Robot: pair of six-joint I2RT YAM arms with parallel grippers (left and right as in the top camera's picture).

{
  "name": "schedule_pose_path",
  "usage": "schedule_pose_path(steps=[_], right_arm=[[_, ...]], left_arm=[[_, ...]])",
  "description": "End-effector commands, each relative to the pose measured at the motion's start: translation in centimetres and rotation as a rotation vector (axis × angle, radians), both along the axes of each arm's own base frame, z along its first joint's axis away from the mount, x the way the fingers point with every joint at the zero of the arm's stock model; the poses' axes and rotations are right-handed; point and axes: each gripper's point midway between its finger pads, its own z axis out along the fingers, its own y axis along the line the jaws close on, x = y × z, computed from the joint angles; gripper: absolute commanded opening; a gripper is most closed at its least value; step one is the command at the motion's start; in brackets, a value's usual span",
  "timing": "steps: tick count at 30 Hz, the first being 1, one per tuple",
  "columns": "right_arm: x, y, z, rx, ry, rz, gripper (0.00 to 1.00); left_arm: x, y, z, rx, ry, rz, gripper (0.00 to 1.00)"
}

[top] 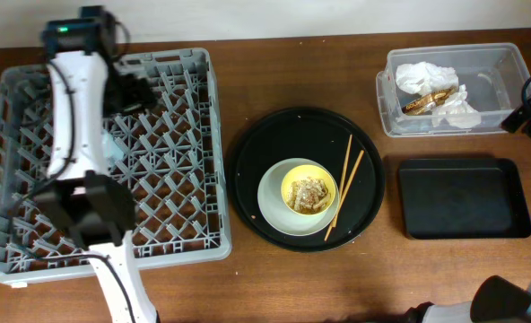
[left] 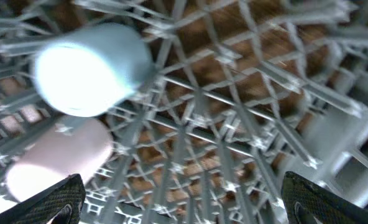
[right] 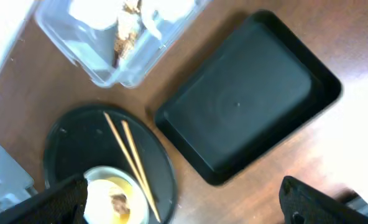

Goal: Sort waste into correct bins and load items into the dishwasher rack
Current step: 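Grasp the yellow bowl with the right gripper and lift it off the plate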

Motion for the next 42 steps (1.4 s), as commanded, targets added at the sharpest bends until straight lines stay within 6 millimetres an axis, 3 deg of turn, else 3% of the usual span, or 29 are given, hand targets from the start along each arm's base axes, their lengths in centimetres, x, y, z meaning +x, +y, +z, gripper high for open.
schedule_pose_path(steps=[1, 3, 6, 9, 11, 13, 17, 19, 23, 29, 33, 42], right_arm=[[1.3, 2.6, 1.3, 0.139, -0.106, 0.035, 0.99], [1.9, 5.5, 1.8, 0.219, -0.147, 0.169, 0.99], [1.9, 10.5, 1.5, 0.203, -0.117, 0.438, 0.99], [1.3, 17.7, -0.9, 0.134, 0.013, 0.706, 0.99], [1.4, 21.3, -2.2, 0.117, 0.035, 0.829, 0.97], [1.4, 25.9, -4.4, 0.094, 0.055, 0.959, 0.86], [1.7, 29.4, -9.8, -0.099, 0.126, 0.907, 0.88], [1.2, 31.5, -11.8, -0.126, 0.128, 0.948, 0.93], [-0.5, 36.6, -16.4, -0.132, 0.11, 1.072, 0.92], [-0.5, 38.1, -23.1, -0.28, 0.215, 1.093, 0.86], [-0.1, 37.5, -26.2, -0.344, 0.283, 1.106, 0.79], [0.0, 37.5, -27.0, -0.356, 0.294, 1.106, 0.22]], left_arm=[[-0.4, 3.1, 1.1, 0.011, -0.028, 0.073, 0.99], [-0.7, 4.3, 1.1, 0.011, -0.028, 0.1, 0.99], [-1.0, 5.7, 1.1, 0.012, -0.028, 0.132, 0.99], [-1.2, 6.5, 1.1, 0.012, -0.028, 0.151, 0.99], [-1.2, 6.6, 1.1, 0.012, -0.028, 0.153, 0.99], [-1.2, 6.6, 1.1, 0.012, -0.028, 0.153, 0.99], [-1.2, 6.6, 1.1, 0.012, -0.028, 0.153, 0.99], [-1.2, 6.6, 1.1, 0.012, -0.028, 0.153, 0.99], [-1.2, 6.6, 1.1, 0.012, -0.028, 0.153, 0.99], [-1.2, 6.6, 1.1, 0.012, -0.028, 0.152, 0.99], [-1.2, 6.6, 1.1, 0.012, -0.028, 0.153, 0.99], [-1.2, 6.6, 1.1, 0.012, -0.028, 0.153, 0.99]])
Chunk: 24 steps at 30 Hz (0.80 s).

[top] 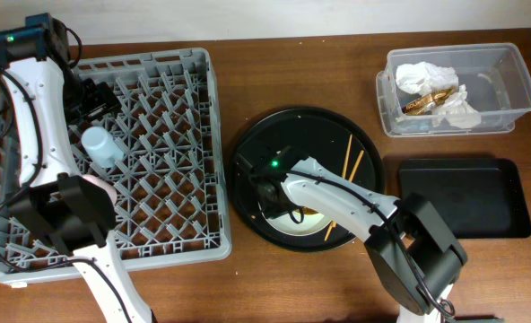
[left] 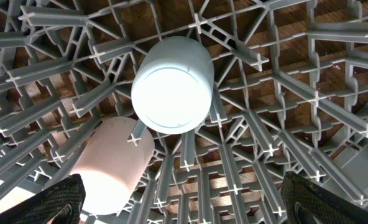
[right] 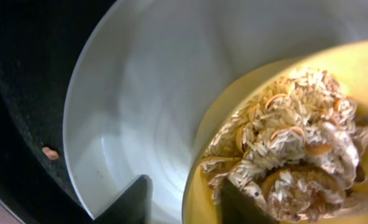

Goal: Sort waste into correct bins and load items into the dishwasher rack
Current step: 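Grasp the yellow bowl with the right gripper and lift it off the plate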

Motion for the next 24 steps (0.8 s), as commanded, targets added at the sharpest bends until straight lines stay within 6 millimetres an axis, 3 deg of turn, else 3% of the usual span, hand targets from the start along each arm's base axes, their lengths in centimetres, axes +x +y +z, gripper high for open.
schedule_pose_path(steps=[1, 5, 13, 16, 20, 23, 24], right_arm=[[0.1, -0.2, -0.1, -0.019, -0.015, 0.003, 0.2], [-0.1, -0.1, -0.1, -0.014, -0.004, 0.004, 0.04], [-0.6, -0.5, 1.2, -0.039, 0.029, 0.0, 0.04], [0.2, -0.7, 3.6, -0.052, 0.008, -0.06, 0.04], [2.4, -2.0, 9.1, -0.035, -0.054, -0.165, 0.04], [3.9, -4.7, 13.1, -0.017, -0.074, -0.246, 0.04], [4.4, -6.9, 14.6, -0.02, -0.073, -0.304, 0.04]], left_arm=[[0.0, 0.4, 1.1, 0.015, -0.029, 0.008, 0.99], [0.0, 0.4, 1.1, 0.015, -0.029, 0.008, 0.99], [0.0, 0.4, 1.1, 0.015, -0.029, 0.008, 0.99], [0.0, 0.4, 1.1, 0.015, -0.029, 0.008, 0.99], [0.0, 0.4, 1.1, 0.015, -0.029, 0.007, 0.99], [0.0, 0.4, 1.1, 0.015, -0.029, 0.008, 0.99], [0.0, 0.4, 1.1, 0.015, -0.029, 0.007, 0.99]])
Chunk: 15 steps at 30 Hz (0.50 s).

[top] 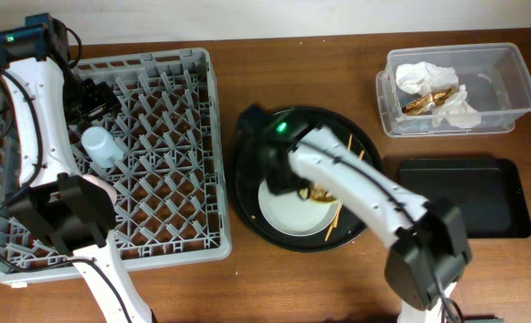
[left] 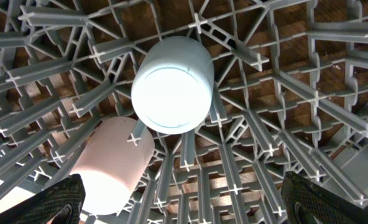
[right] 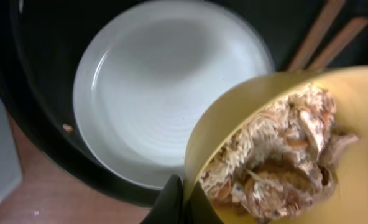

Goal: Sort waste into correct bins and load items into the dishwasher rack
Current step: 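Grasp the yellow bowl with the right gripper and lift it off the plate, then tip the yellow bowl over the black rectangular tray to dump the scraps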

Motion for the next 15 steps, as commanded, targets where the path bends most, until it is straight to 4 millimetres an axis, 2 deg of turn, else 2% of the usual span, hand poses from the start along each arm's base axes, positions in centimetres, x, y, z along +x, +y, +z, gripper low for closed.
schedule_pose_path(steps=[1, 2, 4, 6, 8, 12, 15], right_arm=[[2.4, -5.6, 5.4, 0.014, -0.082, -0.176, 0.04], [2.5, -7.0, 5.8, 0.011, -0.077, -0.212, 0.04], [2.5, -11.5, 6.5, 0.013, -0.044, -0.311, 0.04], [2.5, -14.1, 6.6, 0.085, 0.015, -0.317, 0.04], [2.6, -15.6, 6.5, 0.194, 0.06, -0.307, 0.04], [2.6, -19.8, 6.3, 0.377, 0.092, -0.395, 0.04], [2.8, -21.4, 6.4, 0.545, 0.072, -0.346, 0.04]], left_arm=[[0.0, 0.4, 1.1, 0.015, -0.03, 0.008, 0.99], [0.0, 0.4, 1.1, 0.015, -0.03, 0.008, 0.99], [0.0, 0.4, 1.1, 0.015, -0.03, 0.008, 0.99], [0.0, 0.4, 1.1, 0.015, -0.03, 0.008, 0.99], [0.0, 0.4, 1.1, 0.015, -0.03, 0.008, 0.99], [0.0, 0.4, 1.1, 0.015, -0.03, 0.008, 0.99], [0.0, 0.4, 1.1, 0.015, -0.03, 0.008, 0.99]])
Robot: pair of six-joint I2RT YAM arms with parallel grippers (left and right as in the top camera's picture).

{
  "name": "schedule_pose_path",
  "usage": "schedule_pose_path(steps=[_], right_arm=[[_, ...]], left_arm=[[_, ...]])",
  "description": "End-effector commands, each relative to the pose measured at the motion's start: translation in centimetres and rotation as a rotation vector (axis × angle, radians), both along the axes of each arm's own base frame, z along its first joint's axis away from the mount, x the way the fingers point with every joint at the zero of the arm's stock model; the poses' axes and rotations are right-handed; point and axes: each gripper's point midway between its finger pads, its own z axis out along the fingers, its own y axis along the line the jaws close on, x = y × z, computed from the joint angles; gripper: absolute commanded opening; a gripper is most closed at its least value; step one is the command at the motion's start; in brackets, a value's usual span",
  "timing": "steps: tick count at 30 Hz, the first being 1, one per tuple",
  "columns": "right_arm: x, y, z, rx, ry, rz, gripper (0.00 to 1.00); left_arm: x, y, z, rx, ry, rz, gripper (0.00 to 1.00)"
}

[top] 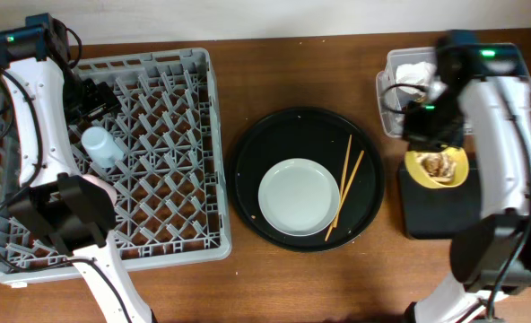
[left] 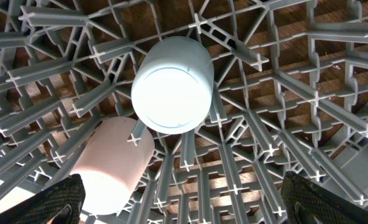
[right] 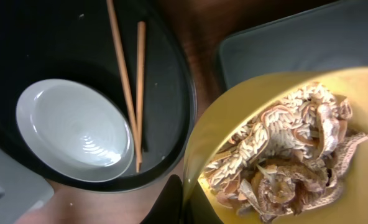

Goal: Sort waste into correct bins and load items into the dishwasher rack
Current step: 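Tip the yellow bowl over the black rectangular tray to dump the scraps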

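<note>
A yellow bowl [top: 438,167] of rice and food scraps hangs over the black rectangular bin [top: 490,215], with my right gripper [top: 424,139] shut on its rim. In the right wrist view the bowl [right: 283,149] fills the right side and the gripper [right: 183,199] pinches its edge. The white plate [top: 299,196] and two chopsticks [top: 344,184] lie on the round black tray [top: 248,166]. My left gripper [left: 184,202] hangs open above the grey dish rack [top: 171,135], over a pale blue cup [left: 171,84] and a pink cup [left: 112,165].
A clear bin [top: 503,81] holding crumpled paper and a wrapper stands at the back right, just behind the black bin. The left arm [top: 41,99] reaches over the rack's left side. Brown table [top: 310,278] shows in front.
My right gripper has moved with the yellow bowl from above the round tray to over the black bin at the right. The left arm has not moved.
The bowl first sat on the white plate, with my right arm off at the right and my left gripper over the rack. Then my right gripper was at the bowl's rim. Later it held the bowl above the plate, and now over the black bin.
</note>
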Motion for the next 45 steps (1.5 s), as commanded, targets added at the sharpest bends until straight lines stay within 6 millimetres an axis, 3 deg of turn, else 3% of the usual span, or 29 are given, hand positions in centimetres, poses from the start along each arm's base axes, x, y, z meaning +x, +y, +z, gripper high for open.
schedule_pose_path(steps=[1, 5, 10, 16, 29, 34, 41, 45], right_arm=[[-0.1, 0.4, 1.2, 0.252, -0.116, 0.118, 0.04], [-0.7, -1.5, 0.0, 0.336, -0.133, 0.072, 0.04], [-1.7, -3.7, -2.9, 0.431, -0.14, -0.049, 0.04], [-2.5, -5.7, -4.3, 0.659, -0.302, -0.171, 0.04], [-2.6, -10.6, -1.6, 0.81, -0.566, -0.347, 0.04], [-2.9, -12.6, -2.4, 0.821, -0.588, -0.407, 0.04], [-3.2, -13.9, -3.0, 0.899, -0.62, -0.478, 0.04], [-3.2, -13.9, -2.0, 0.933, -0.671, -0.477, 0.04]], left_arm=[[0.0, 0.4, 1.1, 0.015, -0.03, 0.008, 0.99], [0.0, 0.4, 1.1, 0.015, -0.03, 0.008, 1.0], [0.0, 0.4, 1.1, 0.015, -0.03, 0.008, 0.99], [0.0, 0.4, 1.1, 0.015, -0.03, 0.008, 0.99], [0.0, 0.4, 1.1, 0.015, -0.03, 0.008, 0.99], [0.0, 0.4, 1.1, 0.015, -0.03, 0.008, 0.99], [0.0, 0.4, 1.1, 0.015, -0.03, 0.008, 0.99], [0.0, 0.4, 1.1, 0.015, -0.03, 0.008, 0.99]])
